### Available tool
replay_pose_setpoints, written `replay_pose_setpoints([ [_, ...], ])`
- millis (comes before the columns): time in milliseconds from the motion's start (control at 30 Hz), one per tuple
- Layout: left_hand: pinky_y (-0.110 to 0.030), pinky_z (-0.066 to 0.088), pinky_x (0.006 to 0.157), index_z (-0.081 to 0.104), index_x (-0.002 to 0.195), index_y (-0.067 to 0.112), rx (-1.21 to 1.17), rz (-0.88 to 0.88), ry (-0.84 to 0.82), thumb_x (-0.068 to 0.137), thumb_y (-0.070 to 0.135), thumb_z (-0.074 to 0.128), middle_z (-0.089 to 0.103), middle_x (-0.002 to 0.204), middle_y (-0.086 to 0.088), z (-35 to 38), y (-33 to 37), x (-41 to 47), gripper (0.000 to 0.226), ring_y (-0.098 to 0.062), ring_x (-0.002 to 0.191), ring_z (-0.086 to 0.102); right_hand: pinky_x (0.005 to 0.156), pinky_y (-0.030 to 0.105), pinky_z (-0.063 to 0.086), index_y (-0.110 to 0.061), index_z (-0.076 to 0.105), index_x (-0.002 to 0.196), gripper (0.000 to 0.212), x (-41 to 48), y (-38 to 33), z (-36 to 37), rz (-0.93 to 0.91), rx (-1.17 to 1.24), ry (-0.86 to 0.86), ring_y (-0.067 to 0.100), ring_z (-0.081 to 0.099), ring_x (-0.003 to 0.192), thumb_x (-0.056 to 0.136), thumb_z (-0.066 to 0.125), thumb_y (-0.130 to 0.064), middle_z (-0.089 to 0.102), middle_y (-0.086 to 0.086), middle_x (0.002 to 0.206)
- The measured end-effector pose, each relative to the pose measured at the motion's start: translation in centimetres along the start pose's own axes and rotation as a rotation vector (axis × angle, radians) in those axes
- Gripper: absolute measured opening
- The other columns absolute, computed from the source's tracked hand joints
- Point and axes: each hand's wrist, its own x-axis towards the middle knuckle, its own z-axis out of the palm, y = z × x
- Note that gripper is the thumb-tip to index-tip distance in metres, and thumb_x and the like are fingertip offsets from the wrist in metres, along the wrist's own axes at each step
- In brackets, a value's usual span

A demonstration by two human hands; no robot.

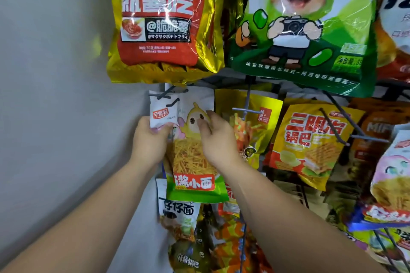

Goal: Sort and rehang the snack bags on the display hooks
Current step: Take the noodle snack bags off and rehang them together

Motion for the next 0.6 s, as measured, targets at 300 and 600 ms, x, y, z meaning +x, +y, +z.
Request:
replay_pose_setpoints([
  [300,-0.033,0.051,0.062,0.063,0.09,0.023,0.026,0.107,0.127,0.098,0.015,0.059,0.072,0.083,-0.009,-2.5,1.1,-3.1,0.012,-0.016,0.069,0.064,0.067,0.018,0.057,-0.015,0.065,0.126,0.034,0.0,0.3,-0.9,0.056,0.188,-0.136,0.005,0.07,0.083,0.106,0.05,-0.038,0.069,-0.002,0.106],
  [600,-0.038,0.056,0.069,0.068,0.099,0.028,0.047,0.13,0.152,0.096,0.013,0.059,0.076,0.092,-0.005,-3.2,2.8,-4.6,0.018,-0.017,0.077,0.069,0.074,0.036,0.063,-0.031,0.061,0.109,0.008,0.1,0.2,-1.0,0.007,0.218,-0.119,0.015,0.069,0.096,0.104,0.056,-0.029,0.069,-0.011,0.099],
])
